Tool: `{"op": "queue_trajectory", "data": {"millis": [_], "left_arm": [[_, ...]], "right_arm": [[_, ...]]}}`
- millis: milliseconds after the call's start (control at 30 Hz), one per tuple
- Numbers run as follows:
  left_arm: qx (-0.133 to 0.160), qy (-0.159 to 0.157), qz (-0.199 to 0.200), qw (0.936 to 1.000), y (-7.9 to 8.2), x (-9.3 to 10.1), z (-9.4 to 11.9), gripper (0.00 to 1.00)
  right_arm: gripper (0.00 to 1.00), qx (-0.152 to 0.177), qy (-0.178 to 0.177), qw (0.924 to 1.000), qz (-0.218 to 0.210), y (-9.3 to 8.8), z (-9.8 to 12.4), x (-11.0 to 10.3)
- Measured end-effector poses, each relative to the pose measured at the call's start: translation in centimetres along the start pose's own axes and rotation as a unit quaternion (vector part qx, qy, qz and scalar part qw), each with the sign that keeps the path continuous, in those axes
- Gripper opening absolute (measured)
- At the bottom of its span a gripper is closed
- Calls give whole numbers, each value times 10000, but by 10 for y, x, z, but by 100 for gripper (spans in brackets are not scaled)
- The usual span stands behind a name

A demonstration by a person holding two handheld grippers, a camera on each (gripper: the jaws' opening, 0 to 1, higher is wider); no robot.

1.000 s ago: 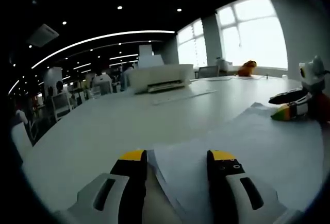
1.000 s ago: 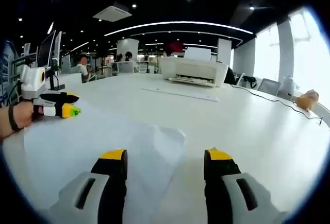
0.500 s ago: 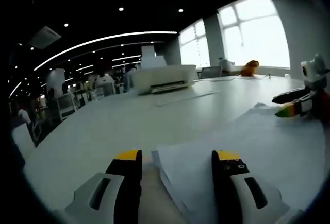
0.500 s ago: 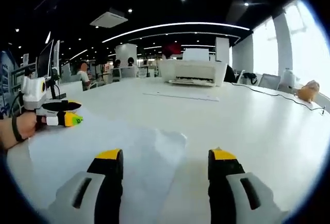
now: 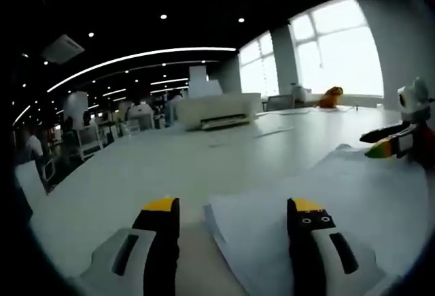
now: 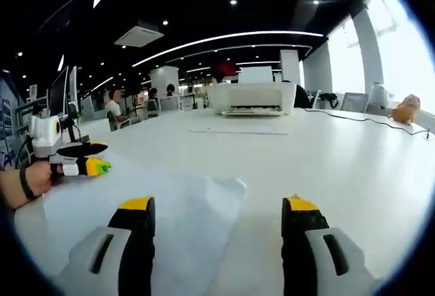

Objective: Organize the stack of printing papers by aligning and flattening the scattered papers on the table

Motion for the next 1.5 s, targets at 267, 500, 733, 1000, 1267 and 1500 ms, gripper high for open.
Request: {"op": "queue_trajectory", "data": {"millis": [267,500,733,1000,1267,1500], "left_arm": [[71,77,34,9999,2,-2,1,76],[165,117,80,9998,5,-3,4,81],[185,112,117,9997,5,-2,4,93],[300,148,153,9993,7,-3,9,97],[370,133,193,9990,8,-5,14,97],[451,145,223,9986,8,-8,20,97]], "right_arm": [[76,18,0,10000,-41,0,0,-1],[80,20,11,10000,-89,0,0,-1],[87,34,49,9999,-91,0,1,-3],[90,54,55,9999,-100,0,1,-2],[90,61,49,10000,2,0,3,-4],[90,192,93,9997,-82,2,9,-3]]}}
Point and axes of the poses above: the point that each gripper's makers call its tool centre point, and the gripper's own axes: z roughly backward along the fingers, x roughly to its right, y roughly out of its top, the point moved 4 cm from there along z, roughly backward along the fingers, and after that the axes turned 4 degrees about -x, right-handed, at the moved point
